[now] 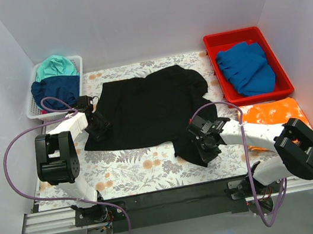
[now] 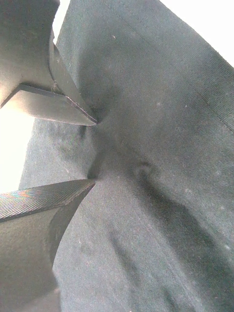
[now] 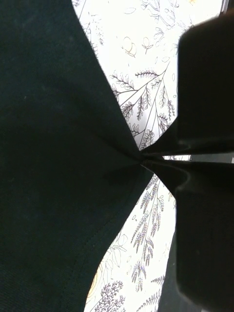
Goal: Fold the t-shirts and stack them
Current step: Flatten the tshirt out
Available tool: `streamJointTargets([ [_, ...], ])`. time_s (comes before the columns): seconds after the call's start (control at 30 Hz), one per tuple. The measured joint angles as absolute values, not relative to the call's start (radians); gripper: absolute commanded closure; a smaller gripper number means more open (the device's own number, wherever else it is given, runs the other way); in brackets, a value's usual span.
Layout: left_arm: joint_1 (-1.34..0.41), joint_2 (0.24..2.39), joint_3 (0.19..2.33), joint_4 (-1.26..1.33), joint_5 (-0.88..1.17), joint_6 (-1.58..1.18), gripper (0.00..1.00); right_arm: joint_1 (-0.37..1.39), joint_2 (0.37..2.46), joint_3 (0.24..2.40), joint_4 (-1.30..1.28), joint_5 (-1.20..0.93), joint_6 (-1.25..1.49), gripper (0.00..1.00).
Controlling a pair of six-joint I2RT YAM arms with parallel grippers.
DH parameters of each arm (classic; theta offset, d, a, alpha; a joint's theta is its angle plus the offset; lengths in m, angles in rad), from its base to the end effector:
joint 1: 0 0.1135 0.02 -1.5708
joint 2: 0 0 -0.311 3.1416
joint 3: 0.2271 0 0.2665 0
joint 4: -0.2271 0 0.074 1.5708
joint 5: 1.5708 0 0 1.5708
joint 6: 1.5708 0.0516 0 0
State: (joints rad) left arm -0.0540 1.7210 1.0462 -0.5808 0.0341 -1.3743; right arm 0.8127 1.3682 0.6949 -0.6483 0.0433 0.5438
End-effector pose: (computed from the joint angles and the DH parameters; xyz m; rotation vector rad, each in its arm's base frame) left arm 0.3451 -0.0204 0.1862 -1.7760 2.3005 -0.3400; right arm 0.1589 0.1646 0.1815 -0.3829 2.8899 0.1799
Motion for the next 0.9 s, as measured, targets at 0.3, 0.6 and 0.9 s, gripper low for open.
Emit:
streamJointTargets([
  [0.3,-0.051,1.706,1.040,-0.612,0.012,-1.364,0.52,0.819,1.343,0.686,-0.722,0.098,0.593,0.99],
  [0.6,-0.047,1.578,0.997,-0.705,-0.078,-1.350,0.48,0.811,1.324,0.731,-0.897,0.281,0.655,0.99],
  [0.9,-0.029,1.408,0.904,-0.805,-0.174,-1.378,0.44,0.781,1.328,0.746,-0.963,0.360,0.688,0.99],
])
